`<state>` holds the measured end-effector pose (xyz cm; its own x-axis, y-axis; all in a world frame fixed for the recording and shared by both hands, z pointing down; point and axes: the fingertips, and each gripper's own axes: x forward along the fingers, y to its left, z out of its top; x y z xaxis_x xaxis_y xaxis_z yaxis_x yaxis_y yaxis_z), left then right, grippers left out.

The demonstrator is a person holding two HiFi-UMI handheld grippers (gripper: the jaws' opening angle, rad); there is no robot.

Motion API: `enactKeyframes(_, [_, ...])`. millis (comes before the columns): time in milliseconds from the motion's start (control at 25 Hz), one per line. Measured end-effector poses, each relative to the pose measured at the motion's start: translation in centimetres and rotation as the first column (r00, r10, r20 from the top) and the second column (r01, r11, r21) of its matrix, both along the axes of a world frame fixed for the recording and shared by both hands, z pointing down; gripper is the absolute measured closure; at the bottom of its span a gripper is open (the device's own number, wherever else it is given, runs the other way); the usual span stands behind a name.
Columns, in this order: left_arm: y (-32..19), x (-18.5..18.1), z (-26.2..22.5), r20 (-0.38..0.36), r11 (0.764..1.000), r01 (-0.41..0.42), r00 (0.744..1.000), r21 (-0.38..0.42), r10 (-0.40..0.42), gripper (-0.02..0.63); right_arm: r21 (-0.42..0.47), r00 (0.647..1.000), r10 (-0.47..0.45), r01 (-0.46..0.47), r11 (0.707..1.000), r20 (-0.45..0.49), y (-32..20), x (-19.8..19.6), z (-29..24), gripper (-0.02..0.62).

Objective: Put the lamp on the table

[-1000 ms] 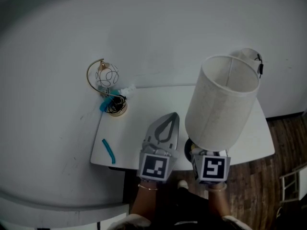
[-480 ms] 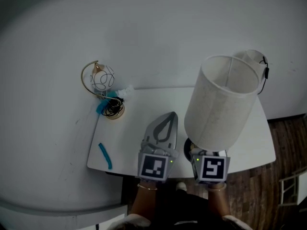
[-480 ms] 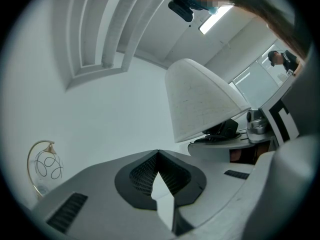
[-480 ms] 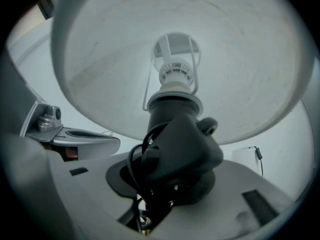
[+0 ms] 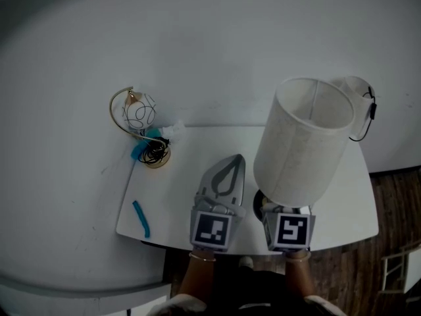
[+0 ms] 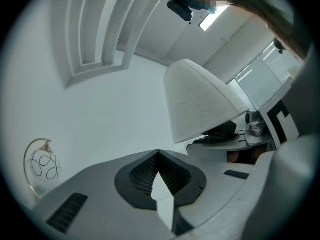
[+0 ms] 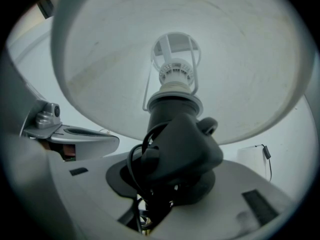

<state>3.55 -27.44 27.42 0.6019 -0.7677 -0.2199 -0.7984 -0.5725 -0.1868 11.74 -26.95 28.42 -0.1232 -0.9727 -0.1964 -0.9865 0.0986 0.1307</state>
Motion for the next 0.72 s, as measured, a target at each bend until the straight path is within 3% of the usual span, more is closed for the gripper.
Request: enactKeyframes(720, [-0.4,-1.0,1.2,-0.003,0.997,0.080,0.997,-0.012,-0.080,0.607,-0.005,0.997,-0.079,0.079,0.997,0.000,-1.6,-0.8,1.7,0.468])
